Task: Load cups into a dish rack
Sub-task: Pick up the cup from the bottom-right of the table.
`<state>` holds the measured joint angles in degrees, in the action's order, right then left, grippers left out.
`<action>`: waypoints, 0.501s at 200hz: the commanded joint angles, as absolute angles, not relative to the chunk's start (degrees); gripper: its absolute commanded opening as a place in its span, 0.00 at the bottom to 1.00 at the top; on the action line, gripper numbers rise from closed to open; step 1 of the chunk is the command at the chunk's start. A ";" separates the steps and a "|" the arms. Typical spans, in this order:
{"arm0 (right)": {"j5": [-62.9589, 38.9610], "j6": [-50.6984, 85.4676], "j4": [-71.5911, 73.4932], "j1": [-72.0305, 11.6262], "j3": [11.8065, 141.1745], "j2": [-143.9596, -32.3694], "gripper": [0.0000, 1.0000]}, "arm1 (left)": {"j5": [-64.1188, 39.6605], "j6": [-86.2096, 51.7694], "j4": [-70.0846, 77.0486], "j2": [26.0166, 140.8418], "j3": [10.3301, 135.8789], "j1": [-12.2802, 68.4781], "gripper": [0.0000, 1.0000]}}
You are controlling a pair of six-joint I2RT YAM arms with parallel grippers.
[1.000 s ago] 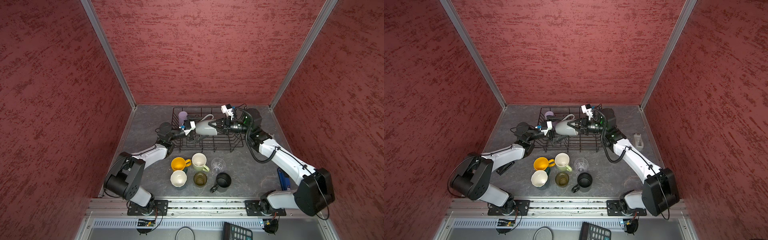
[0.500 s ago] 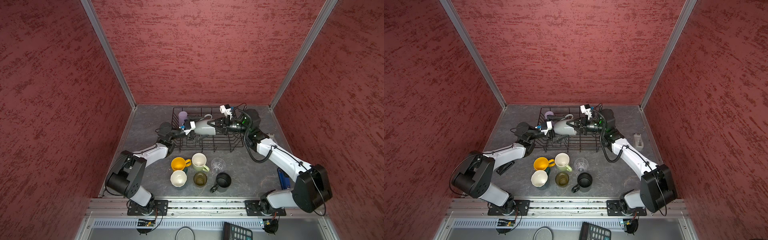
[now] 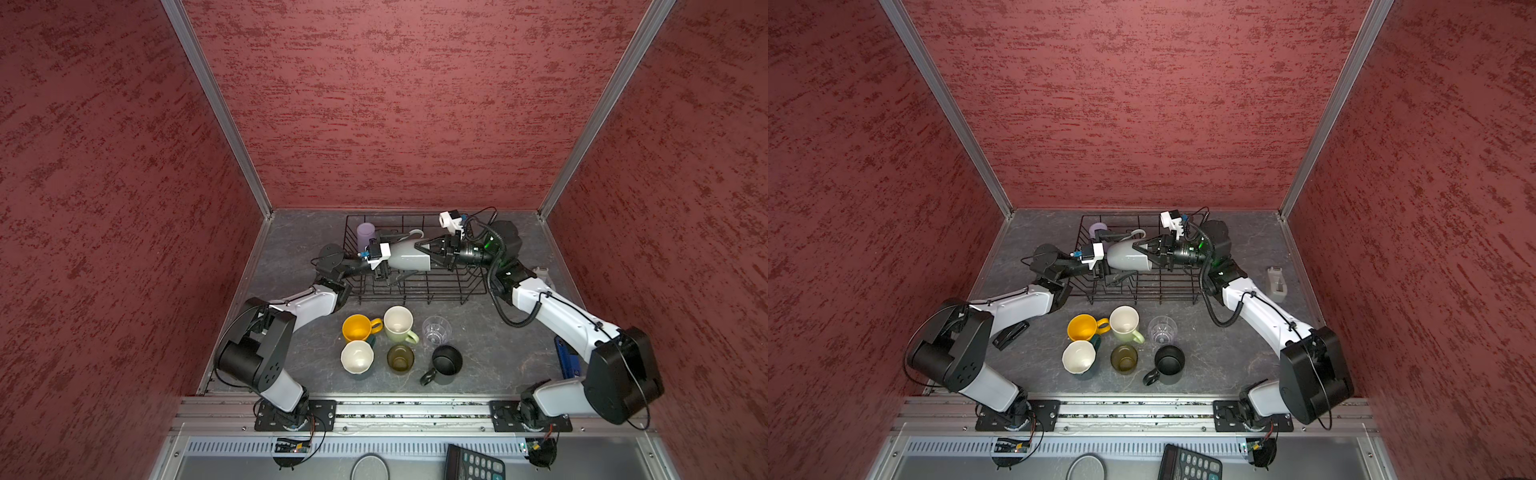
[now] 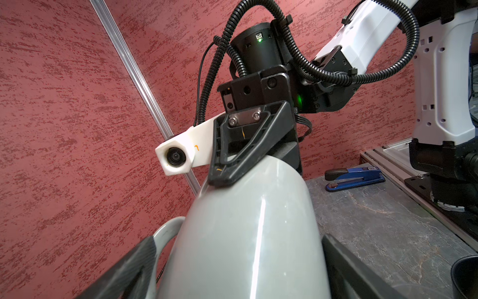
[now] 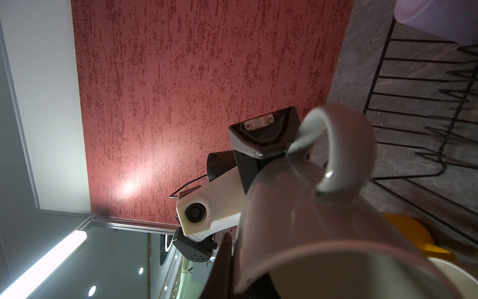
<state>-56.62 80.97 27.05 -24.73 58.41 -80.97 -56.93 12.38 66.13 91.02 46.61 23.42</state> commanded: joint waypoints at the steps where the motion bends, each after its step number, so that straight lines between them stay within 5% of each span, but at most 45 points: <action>1: -58.86 83.01 33.76 -25.84 59.46 -80.24 0.00 | -57.29 11.08 66.54 92.46 47.64 23.47 0.99; 100: -59.23 89.90 42.65 -25.94 57.48 -81.22 0.00 | -65.10 10.53 64.03 92.20 48.26 23.47 1.00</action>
